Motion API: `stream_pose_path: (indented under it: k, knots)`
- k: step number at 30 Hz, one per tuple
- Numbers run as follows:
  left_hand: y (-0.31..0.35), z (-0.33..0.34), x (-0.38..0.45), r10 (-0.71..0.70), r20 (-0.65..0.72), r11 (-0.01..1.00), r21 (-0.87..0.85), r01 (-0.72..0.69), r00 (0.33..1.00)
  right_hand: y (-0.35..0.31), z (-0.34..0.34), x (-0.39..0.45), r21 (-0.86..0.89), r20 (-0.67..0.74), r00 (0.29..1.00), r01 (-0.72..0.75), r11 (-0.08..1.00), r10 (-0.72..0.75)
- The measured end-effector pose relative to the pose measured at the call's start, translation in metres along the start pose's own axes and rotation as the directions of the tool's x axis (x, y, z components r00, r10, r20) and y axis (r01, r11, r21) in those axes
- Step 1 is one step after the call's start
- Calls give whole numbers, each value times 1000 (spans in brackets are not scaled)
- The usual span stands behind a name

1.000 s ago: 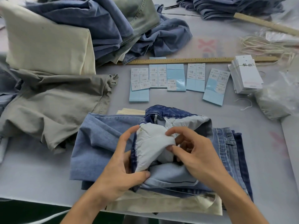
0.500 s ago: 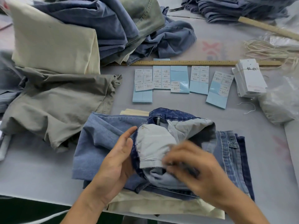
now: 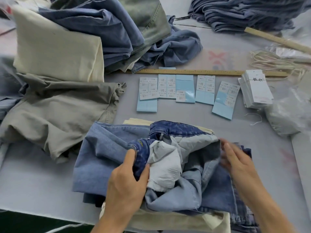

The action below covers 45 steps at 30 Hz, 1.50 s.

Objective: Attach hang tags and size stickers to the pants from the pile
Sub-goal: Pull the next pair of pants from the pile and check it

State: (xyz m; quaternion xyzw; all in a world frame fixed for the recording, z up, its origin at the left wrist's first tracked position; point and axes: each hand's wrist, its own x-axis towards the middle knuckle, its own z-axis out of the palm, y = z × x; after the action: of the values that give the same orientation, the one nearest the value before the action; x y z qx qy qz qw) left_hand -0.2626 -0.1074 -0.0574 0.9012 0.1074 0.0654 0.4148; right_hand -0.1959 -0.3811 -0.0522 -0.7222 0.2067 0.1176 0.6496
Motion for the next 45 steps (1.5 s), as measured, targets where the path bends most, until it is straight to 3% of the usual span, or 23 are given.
stream_pose_path:
  k: [2,4,5,7,9,11,13,14,16,18,20,22,23,25,27,30,33,36,38,40,43,45]
  knots:
    - [0,4,-1,-87,26,980,-175,90,996,5,-4,5,210,200,970,-178,961,136]
    - [-6,3,0,-245,247,819,-465,336,938,3,-8,8,244,362,927,-198,949,101]
    - [-10,1,-1,-207,370,712,-578,399,906,0,-9,10,230,446,891,-203,952,82]
    - [-19,-7,-4,25,563,567,-689,452,826,-4,-13,12,131,544,833,-203,970,101]
    - [-26,-21,-5,194,715,645,-609,461,672,-11,-15,12,9,517,853,-93,996,75]
    - [-31,-30,-3,131,788,814,-432,388,602,-19,-14,12,-123,480,877,50,991,15]
    - [-23,-34,1,11,748,845,-361,393,663,-30,-11,13,-265,457,890,149,953,-12]
    - [-17,-32,3,6,685,831,-409,377,729,-34,-9,14,-299,440,898,172,939,-25]
    - [-4,-26,8,-24,492,798,-515,313,870,-45,-5,15,-325,401,914,199,925,-56]
    - [6,-27,17,-131,251,796,-550,253,959,-54,-6,18,-376,373,922,251,892,-102]
    - [7,-33,25,-206,11,835,-519,182,978,-61,-13,19,-498,300,932,333,800,-202]
    - [6,-45,33,-266,-139,878,-442,181,954,-65,-21,18,-638,193,922,377,671,-335]
    - [7,-50,35,-251,-205,921,-351,168,946,-64,-22,16,-680,167,904,395,618,-394]
    - [16,-57,34,-46,-308,999,-27,40,950,-61,-18,9,-708,152,854,445,549,-497]
    - [26,-57,29,98,-323,980,194,-35,941,-55,-10,6,-639,96,866,432,637,-491]
    - [35,-56,25,49,-329,972,231,30,943,-50,-12,8,-327,23,942,324,888,-335]
    - [34,-62,27,-26,-309,975,203,93,951,-46,-27,10,-215,-73,938,317,924,-339]
    - [31,-73,27,3,-270,970,235,63,963,-42,-29,5,-179,-133,920,343,922,-369]
    - [28,-80,32,-100,-180,987,109,121,979,-39,-28,3,-192,-151,910,356,914,-386]
    - [23,-83,35,-259,-26,956,-149,253,965,-38,-29,4,-244,-158,903,357,902,-400]
    - [23,-80,33,-354,163,780,-492,386,921,-40,-26,7,-266,-102,923,333,905,-370]
    - [29,-78,33,-350,215,693,-596,406,912,-42,-21,6,-235,-49,938,322,917,-342]
